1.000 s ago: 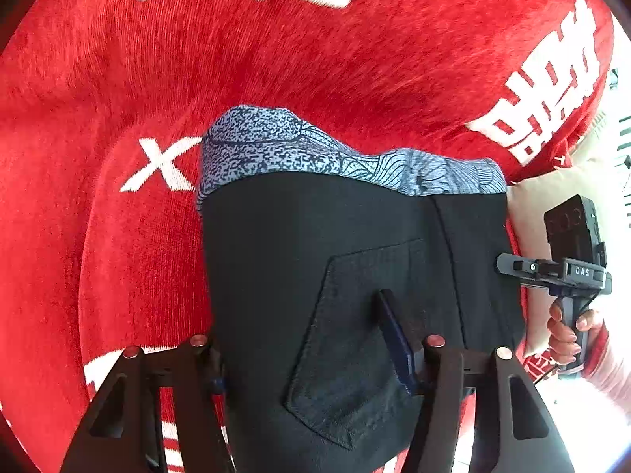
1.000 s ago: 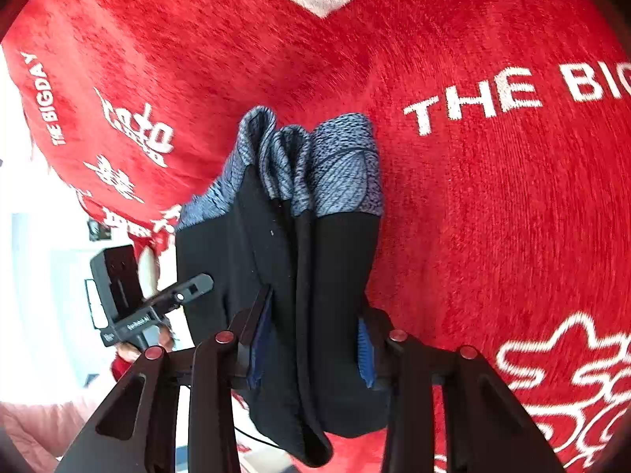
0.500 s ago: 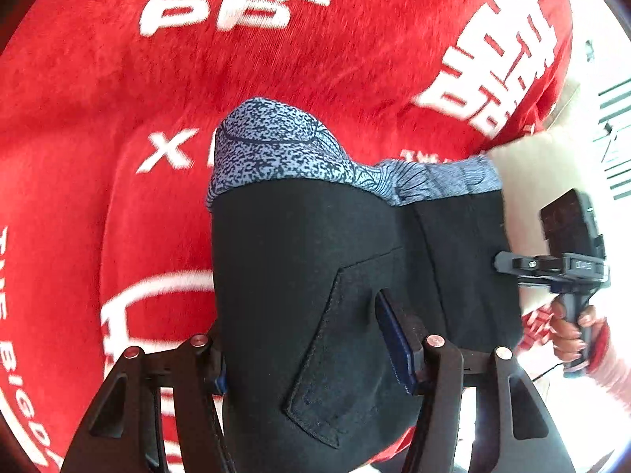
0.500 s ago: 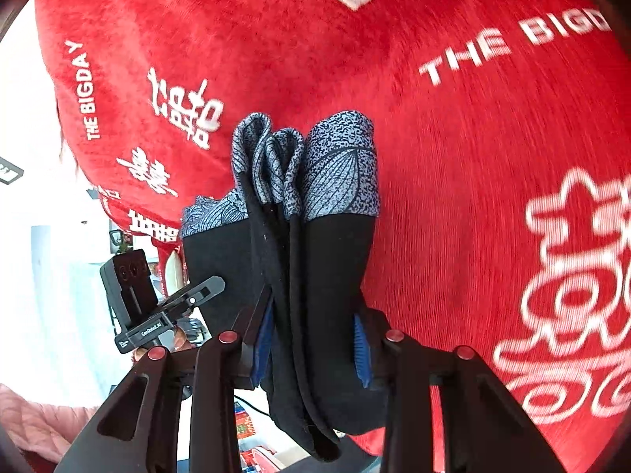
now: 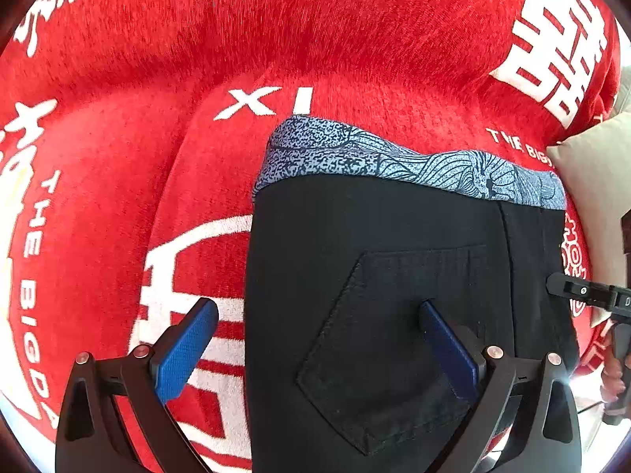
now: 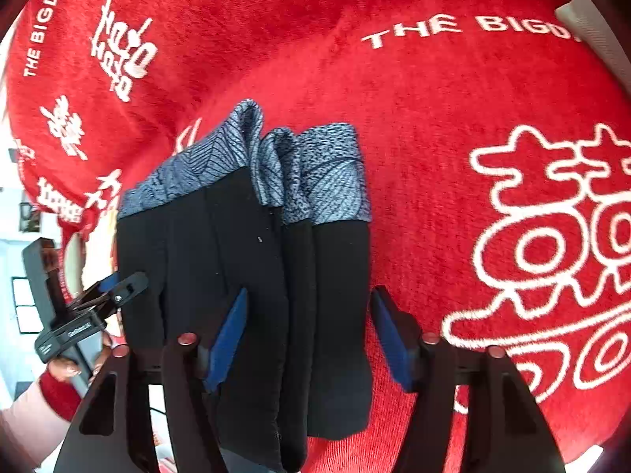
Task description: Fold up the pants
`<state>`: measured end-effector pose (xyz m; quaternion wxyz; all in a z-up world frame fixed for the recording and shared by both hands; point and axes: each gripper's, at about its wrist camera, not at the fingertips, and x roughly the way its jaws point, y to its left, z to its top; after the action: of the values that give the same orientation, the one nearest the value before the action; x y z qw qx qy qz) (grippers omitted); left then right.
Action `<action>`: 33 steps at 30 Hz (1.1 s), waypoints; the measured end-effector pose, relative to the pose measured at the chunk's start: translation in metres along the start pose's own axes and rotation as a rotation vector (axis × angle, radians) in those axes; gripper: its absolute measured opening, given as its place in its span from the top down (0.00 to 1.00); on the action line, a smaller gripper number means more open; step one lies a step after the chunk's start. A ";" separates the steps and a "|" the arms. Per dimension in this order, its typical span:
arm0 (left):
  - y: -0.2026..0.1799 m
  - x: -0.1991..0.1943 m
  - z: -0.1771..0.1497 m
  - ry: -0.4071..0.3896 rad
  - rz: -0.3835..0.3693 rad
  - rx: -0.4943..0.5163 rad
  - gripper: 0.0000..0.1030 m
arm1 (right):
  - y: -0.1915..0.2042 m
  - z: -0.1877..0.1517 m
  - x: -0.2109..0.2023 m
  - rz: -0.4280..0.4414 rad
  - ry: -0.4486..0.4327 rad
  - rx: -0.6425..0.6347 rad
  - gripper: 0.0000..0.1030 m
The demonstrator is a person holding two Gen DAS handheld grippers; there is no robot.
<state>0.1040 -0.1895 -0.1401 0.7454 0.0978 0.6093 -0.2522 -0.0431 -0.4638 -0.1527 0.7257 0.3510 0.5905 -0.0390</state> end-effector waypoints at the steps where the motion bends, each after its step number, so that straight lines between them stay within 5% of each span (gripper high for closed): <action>1: -0.002 -0.003 -0.001 -0.002 0.026 0.010 0.01 | 0.002 0.000 -0.002 -0.023 0.001 0.011 0.32; 6: -0.011 -0.027 -0.014 0.025 0.141 0.043 0.01 | 0.021 -0.009 -0.019 -0.180 -0.008 0.032 0.28; 12: -0.027 -0.072 -0.035 0.049 0.160 0.061 0.01 | 0.050 -0.036 -0.047 -0.302 -0.006 0.034 0.15; 17: -0.043 -0.100 -0.044 0.062 0.158 0.084 0.01 | 0.079 -0.054 -0.067 -0.340 -0.014 0.004 0.13; 19: -0.045 -0.108 -0.048 0.065 0.169 0.082 0.01 | 0.091 -0.060 -0.075 -0.363 -0.018 -0.017 0.00; 33: -0.053 -0.149 -0.060 0.068 0.227 0.128 0.01 | 0.143 -0.085 -0.105 -0.431 0.008 -0.077 0.00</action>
<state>0.0066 -0.1695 -0.0033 0.7404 0.2221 0.6018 -0.2010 -0.0778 -0.3467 0.0020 0.7112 0.1889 0.6556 -0.1694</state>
